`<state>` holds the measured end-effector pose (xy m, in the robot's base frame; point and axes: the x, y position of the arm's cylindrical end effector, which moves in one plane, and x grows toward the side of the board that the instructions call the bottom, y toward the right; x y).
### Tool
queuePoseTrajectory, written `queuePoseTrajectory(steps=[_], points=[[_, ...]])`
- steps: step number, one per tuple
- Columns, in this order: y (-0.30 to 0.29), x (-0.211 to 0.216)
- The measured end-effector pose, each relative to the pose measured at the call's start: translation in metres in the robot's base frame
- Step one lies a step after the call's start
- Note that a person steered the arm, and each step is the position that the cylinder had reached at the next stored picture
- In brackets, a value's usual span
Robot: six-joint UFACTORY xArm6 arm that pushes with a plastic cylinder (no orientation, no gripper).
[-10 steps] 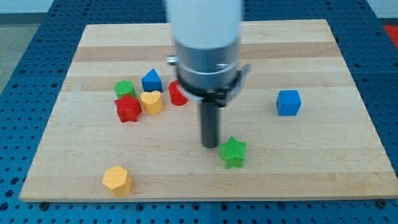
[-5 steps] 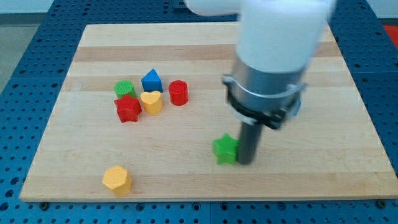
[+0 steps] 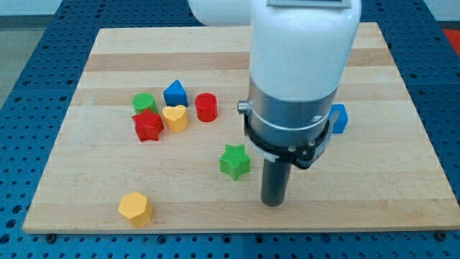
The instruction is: Move the green star close to the red circle
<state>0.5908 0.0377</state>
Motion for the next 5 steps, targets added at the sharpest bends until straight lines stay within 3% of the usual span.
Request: queuePoseTrajectory(steps=[1, 3, 5], points=[[-0.027, -0.001], [-0.029, -0.059], [-0.02, -0.049]])
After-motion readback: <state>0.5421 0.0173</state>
